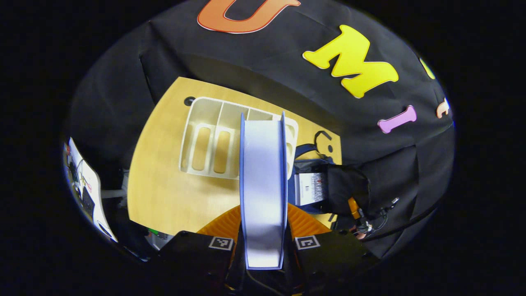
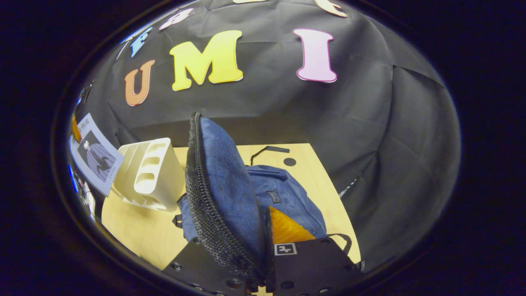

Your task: Open the schoolbag, grab two books from the bookshelf and put them into the schoolbag.

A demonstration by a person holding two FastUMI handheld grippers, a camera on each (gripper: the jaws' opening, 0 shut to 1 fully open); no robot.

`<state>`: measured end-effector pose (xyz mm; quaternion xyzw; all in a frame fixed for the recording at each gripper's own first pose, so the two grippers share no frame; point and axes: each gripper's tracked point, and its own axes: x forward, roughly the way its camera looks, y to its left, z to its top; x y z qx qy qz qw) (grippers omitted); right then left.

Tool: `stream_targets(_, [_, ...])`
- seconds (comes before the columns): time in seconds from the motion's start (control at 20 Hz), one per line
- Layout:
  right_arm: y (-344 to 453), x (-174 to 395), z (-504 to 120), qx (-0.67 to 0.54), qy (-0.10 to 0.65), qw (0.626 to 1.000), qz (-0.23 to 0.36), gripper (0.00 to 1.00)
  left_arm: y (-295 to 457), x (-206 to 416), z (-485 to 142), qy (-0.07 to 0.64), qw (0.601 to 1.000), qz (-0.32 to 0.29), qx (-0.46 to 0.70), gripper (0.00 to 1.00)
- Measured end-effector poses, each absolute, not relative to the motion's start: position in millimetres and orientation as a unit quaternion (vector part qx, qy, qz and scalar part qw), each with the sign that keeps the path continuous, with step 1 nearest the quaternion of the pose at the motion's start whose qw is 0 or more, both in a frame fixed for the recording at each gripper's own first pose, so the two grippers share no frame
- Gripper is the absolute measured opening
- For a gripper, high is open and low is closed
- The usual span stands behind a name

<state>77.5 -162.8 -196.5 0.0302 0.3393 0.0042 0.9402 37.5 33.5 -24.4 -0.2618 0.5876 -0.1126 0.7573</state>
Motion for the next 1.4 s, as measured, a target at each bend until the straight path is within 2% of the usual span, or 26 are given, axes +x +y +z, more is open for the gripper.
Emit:
stream_targets(0.3, [-164.1, 78.4, -197.3, 0.034, 0.34, 0.94, 0.003, 0.05, -47.6, 42.6, -40.3, 0.536, 0.722, -0.181, -0.397, 0.4])
stream_targets(0.7, [-166.4, 82.2, -194.2, 0.044, 0.342, 0.939, -0.004, 0.04, -160.0, 24.1, -102.8, 0.532, 0.698, -0.243, -0.414, 0.4])
stream_targets(1.2, [-173.3, 85.3, -185.6, 0.043, 0.339, 0.94, -0.01, 0.05, -265.3, 22.2, -187.8, 0.55, 0.697, -0.263, -0.377, 0.4])
stream_targets(1.4, [-175.0, 86.0, -181.5, 0.045, 0.336, 0.941, -0.014, 0.05, -294.6, 31.7, -203.5, 0.548, 0.68, -0.26, -0.412, 0.41])
